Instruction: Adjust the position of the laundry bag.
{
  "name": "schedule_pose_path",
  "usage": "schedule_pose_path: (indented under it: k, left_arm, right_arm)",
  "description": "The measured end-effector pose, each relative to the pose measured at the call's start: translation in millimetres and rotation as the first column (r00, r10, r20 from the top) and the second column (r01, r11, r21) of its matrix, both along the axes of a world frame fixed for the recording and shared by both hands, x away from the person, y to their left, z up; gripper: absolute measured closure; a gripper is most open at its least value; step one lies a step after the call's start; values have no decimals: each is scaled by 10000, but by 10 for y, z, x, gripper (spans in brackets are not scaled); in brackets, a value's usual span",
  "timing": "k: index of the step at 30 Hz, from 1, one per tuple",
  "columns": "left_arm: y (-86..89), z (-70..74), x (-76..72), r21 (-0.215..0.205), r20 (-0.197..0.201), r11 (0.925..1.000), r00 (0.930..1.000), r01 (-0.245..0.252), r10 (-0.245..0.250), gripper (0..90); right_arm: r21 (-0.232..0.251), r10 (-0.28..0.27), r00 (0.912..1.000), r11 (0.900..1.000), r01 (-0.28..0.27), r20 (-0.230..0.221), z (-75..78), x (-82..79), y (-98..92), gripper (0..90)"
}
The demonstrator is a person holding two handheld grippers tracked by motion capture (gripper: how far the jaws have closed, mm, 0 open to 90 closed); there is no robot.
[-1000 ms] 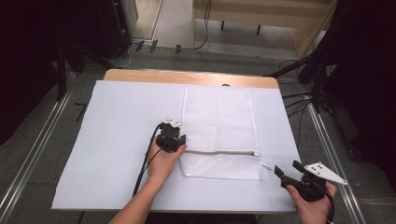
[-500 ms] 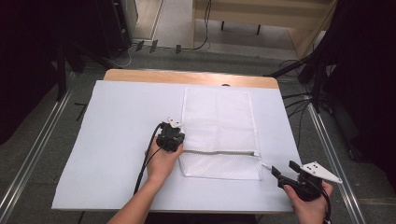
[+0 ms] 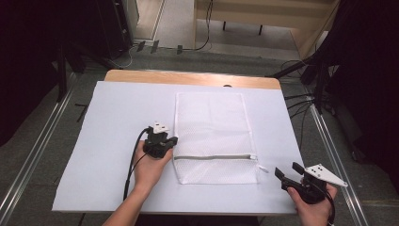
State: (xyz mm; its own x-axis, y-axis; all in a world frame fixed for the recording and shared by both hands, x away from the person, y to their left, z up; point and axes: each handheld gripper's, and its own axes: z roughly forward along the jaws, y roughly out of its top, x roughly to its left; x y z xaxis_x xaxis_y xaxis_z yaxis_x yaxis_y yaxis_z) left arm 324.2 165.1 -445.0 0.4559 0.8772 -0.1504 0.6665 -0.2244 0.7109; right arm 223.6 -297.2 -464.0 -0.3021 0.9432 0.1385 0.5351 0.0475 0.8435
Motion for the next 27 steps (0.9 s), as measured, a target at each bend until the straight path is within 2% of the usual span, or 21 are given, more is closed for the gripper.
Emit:
schedule_pose_path:
  k: [1,2,3,4,5,6,8,9,10,12,13,14,16,18,24,27]
  left_arm:
    - [0,0,0,0,0,10000,10000,0,0,900]
    - [106,30,-71,-44,46,10000,10000,-36,36,900]
    - [106,30,-71,-44,46,10000,10000,-36,36,900]
    - [219,57,-168,-62,98,10000,9999,-69,70,900]
    - [219,57,-168,-62,98,10000,9999,-69,70,900]
    - [323,79,-275,-119,118,9998,9998,-147,148,900]
    - [431,109,-361,-104,219,9998,9996,-184,186,900]
    - [431,109,-361,-104,219,9998,9996,-184,186,900]
    - [532,136,-421,-62,314,9996,9991,-275,277,900]
    - [579,138,-443,-94,397,9992,9984,-393,396,900]
    - [685,112,-472,-218,411,9983,9977,-540,548,900]
    - [685,112,-472,-218,411,9983,9977,-540,548,900]
    - [822,32,-461,-434,225,9957,9963,-814,824,900]
    - [877,13,-437,-595,211,9934,9948,-981,995,900]
    - [921,-46,-366,-521,86,9935,9948,-1013,1019,900]
    - [905,-63,-372,-439,165,9933,9940,-1070,1078,886]
  right_arm:
    - [0,0,10000,10000,0,0,0,0,0,264]
    - [-24,33,10000,10000,-33,-16,0,-2,7,264]
    - [-6,27,10000,10000,-27,-35,0,-3,12,264]
    - [-30,40,10000,10000,-40,-26,-1,-3,14,264]
    - [-30,40,10000,10000,-40,-26,-1,-3,14,264]
    - [-49,40,10000,10000,-40,-24,-2,-6,14,264]
    - [-53,45,10000,10000,-45,-24,-4,-7,12,264]
    - [-63,49,10000,10000,-49,-25,-5,-8,14,265]
    - [-53,29,10000,10000,-29,-54,-4,-11,19,265]
    - [-77,62,10000,10000,-62,-24,-5,-11,22,266]
    - [-84,57,10000,9999,-57,-41,-3,-19,39,265]
    - [-84,57,10000,9999,-57,-41,-3,-19,39,265]
    - [-63,127,9999,9999,-127,-25,-2,-32,64,267]
    - [-124,196,9998,9997,-197,-48,-6,-31,82,267]
    - [-187,374,9993,9991,-375,-73,-18,-30,144,267]
    - [-192,498,9988,9986,-498,-11,-20,-33,182,265]
